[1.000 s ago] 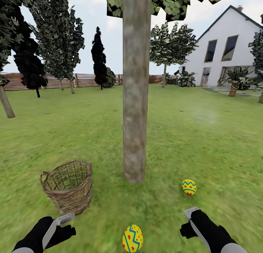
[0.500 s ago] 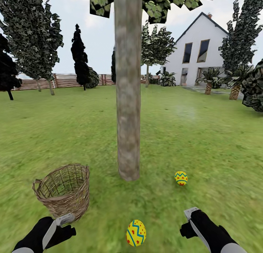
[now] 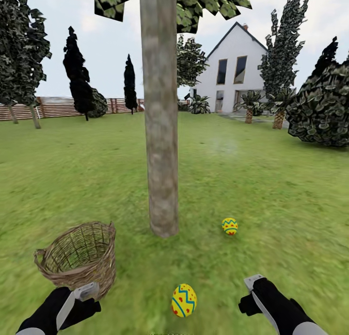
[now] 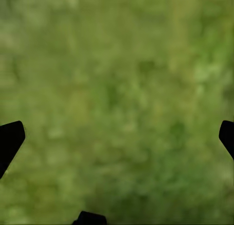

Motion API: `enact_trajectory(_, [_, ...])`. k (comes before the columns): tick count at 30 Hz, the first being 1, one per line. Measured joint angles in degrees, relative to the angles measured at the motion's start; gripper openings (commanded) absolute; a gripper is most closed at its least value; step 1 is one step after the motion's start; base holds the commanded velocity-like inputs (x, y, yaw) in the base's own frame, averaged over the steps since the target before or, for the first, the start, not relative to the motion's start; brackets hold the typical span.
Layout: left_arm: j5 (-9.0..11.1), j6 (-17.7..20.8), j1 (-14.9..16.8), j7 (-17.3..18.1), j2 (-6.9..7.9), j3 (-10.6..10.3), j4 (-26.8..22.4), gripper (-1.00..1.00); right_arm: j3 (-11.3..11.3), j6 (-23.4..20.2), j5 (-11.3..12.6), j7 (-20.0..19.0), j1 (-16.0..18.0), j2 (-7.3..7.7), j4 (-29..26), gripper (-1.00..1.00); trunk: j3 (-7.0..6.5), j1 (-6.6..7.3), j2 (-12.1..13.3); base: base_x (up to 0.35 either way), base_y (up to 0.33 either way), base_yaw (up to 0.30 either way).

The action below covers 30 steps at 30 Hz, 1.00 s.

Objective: Take the three Easter eggs out of the wicker basket on the lawn in the garden, then place them on the lawn next to a single tree (choose any tree) so that all three eggs are next to the same tree and none are left in the basket.

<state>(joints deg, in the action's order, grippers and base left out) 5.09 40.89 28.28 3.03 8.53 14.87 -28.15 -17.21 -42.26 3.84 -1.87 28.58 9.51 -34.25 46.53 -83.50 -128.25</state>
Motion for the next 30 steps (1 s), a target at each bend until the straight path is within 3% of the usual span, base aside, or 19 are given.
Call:
enact_trajectory(21, [0.00,0.00,-0.01,0.14,0.02,-0.09,-0.10,1.00,-0.05,0.01,-0.08,0.01,0.01,-0.01,-0.02,1.00,0.14,0.00,0.00,-0.101,0.328,-0.260])
enact_trajectory(30, [0.01,0.01,-0.02,0.17,0.09,-0.09,-0.19,1.00,-0.11,0.02,-0.15,0.18,0.02,-0.10,0.06,1.00,0.22,0.00,0.00,-0.101,0.328,-0.058])
